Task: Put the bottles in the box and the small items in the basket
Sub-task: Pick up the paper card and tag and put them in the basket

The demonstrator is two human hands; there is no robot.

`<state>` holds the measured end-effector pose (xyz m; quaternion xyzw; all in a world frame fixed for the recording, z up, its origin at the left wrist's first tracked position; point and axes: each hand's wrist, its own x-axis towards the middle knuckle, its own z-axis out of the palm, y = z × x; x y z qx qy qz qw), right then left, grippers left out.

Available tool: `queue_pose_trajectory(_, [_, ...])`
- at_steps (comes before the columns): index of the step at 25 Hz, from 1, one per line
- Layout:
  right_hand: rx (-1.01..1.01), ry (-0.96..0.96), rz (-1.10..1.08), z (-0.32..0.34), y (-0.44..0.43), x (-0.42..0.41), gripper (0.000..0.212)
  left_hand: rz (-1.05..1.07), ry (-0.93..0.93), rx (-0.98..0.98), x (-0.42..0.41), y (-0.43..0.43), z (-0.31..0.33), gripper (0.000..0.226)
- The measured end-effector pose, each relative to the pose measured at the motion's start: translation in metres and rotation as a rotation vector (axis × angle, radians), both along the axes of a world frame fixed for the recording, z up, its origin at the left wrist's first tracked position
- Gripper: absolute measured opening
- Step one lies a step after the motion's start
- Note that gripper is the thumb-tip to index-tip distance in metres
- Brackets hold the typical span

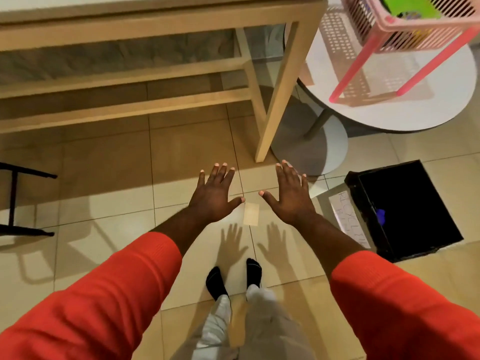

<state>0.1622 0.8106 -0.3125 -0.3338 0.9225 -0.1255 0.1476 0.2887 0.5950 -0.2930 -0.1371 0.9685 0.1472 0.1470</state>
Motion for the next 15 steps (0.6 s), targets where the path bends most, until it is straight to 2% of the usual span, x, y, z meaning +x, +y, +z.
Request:
queue_pose_trajectory(4, [0.047, -0.079, 0.011, -0.074, -0.006, -0.001, 0.093, 0.010, -0.049, 0.023, -0.003, 0.002, -0.071, 0.092])
queue_pose_trajectory(9, [0.047, -0.116, -0.002, -0.195, -0.009, -0.008, 0.092, 0.011, -0.063, 0.024, -0.012, 0.006, -0.190, 0.091])
queue_pose_trajectory(15, [0.093, -0.158, -0.005, -0.407, 0.006, -0.015, 0.093, -0.031, -0.140, 0.057, -0.021, 0.028, -0.410, 0.092])
